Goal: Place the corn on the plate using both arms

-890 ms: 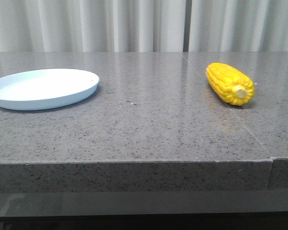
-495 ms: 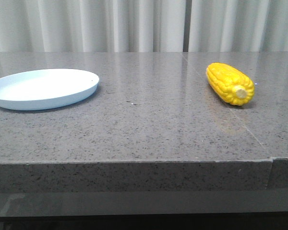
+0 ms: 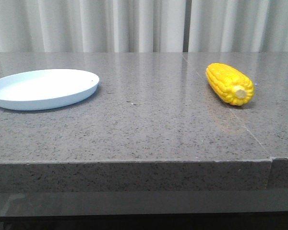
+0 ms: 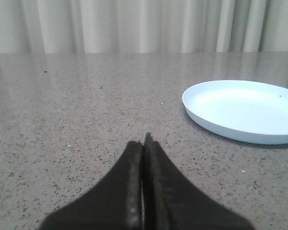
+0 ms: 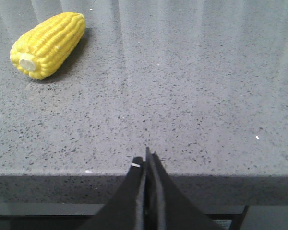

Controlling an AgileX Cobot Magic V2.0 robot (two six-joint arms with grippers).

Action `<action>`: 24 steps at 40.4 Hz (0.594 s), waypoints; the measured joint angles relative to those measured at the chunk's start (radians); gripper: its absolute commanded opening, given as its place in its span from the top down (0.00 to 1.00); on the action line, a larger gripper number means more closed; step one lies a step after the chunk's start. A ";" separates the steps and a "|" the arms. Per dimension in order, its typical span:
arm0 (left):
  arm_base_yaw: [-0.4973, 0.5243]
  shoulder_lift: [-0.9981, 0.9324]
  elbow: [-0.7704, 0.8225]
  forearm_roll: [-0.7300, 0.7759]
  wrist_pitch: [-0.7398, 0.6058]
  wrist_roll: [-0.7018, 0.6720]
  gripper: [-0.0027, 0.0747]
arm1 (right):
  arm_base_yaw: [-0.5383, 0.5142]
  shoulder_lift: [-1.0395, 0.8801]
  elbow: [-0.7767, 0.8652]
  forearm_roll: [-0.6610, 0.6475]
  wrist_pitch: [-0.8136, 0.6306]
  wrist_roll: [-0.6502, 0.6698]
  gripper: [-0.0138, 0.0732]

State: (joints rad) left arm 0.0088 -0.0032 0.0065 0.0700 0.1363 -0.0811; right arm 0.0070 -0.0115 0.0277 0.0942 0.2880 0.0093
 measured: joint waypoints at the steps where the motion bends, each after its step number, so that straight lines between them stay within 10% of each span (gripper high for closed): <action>1: 0.000 0.000 0.000 0.000 0.000 0.000 0.99 | 0.000 0.000 0.000 0.000 0.000 0.000 0.92; 24: 0.000 0.000 -0.084 -0.036 -0.194 0.000 0.99 | 0.000 0.000 -0.170 0.000 -0.059 0.000 0.92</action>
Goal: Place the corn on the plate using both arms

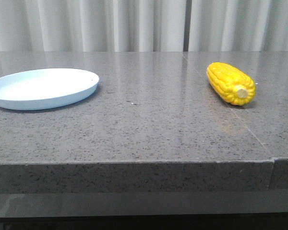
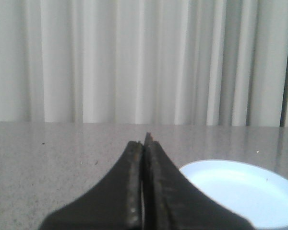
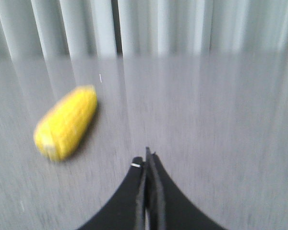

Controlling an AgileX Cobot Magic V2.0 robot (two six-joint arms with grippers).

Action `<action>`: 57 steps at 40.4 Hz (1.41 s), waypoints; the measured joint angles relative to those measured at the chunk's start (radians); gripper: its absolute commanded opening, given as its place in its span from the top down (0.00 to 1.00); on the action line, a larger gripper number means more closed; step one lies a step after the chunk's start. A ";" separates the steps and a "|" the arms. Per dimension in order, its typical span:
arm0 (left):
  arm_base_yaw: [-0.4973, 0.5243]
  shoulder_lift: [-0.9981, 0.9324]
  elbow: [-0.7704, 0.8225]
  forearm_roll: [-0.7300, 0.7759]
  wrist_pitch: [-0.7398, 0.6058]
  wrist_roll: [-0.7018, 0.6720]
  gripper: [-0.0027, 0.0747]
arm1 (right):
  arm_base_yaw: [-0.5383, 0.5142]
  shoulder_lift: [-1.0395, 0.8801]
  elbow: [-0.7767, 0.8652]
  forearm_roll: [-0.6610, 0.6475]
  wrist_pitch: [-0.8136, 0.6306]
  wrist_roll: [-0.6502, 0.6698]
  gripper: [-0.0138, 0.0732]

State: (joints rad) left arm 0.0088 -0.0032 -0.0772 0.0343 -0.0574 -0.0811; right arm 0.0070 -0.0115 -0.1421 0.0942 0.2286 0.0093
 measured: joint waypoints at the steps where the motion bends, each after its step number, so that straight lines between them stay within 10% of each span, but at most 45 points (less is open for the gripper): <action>1: 0.000 0.000 -0.034 0.000 0.025 0.000 0.99 | 0.000 0.000 -0.029 0.000 0.012 0.000 0.92; 19: 0.000 0.337 -0.466 0.006 0.380 0.063 0.98 | 0.000 0.386 -0.468 0.000 0.218 0.000 0.90; 33: 0.000 0.345 -0.466 0.006 0.382 0.081 0.11 | 0.000 0.402 -0.468 0.000 0.235 0.000 0.07; 57: -0.053 0.641 -0.586 -0.034 0.422 0.081 0.17 | 0.000 0.402 -0.470 0.000 0.238 0.000 0.10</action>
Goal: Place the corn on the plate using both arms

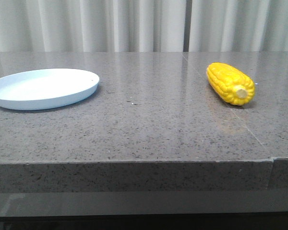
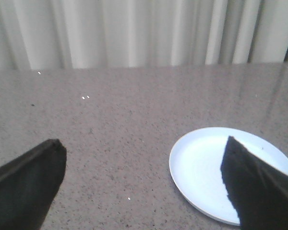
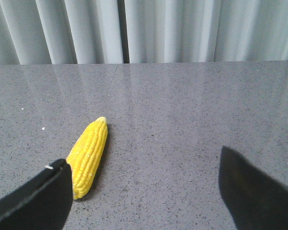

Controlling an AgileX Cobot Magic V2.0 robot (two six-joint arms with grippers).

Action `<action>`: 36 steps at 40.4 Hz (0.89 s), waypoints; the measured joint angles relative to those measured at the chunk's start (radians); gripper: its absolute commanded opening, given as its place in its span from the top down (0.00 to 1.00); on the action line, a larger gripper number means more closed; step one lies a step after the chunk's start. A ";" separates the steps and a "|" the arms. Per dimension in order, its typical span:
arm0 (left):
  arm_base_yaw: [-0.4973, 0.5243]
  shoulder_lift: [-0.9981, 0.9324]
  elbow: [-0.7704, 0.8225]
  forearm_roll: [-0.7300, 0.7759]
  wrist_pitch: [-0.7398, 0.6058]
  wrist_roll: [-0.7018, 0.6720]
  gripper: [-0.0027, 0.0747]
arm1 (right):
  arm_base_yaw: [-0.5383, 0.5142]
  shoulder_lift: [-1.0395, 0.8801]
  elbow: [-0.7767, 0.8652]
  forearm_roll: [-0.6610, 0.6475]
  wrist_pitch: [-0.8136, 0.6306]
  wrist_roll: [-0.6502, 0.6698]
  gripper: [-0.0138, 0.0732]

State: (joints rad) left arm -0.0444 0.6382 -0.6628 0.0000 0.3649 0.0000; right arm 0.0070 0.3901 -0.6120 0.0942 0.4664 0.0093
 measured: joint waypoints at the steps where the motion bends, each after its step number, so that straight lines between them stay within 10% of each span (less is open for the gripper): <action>1: -0.010 0.042 -0.017 0.000 0.014 0.000 0.17 | 0.000 0.000 0.000 0.000 0.000 0.000 0.10; 30: -0.061 0.967 -0.558 -0.093 0.401 0.000 0.17 | 0.000 0.000 0.000 0.000 0.004 0.000 0.10; 36: -0.061 1.053 -0.593 -0.093 0.401 0.000 0.31 | 0.000 0.000 0.000 0.000 0.004 0.000 0.10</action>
State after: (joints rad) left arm -0.1054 1.6908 -1.2561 -0.0926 0.7663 0.0000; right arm 0.0070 0.3901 -0.6120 0.0942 0.4703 0.0093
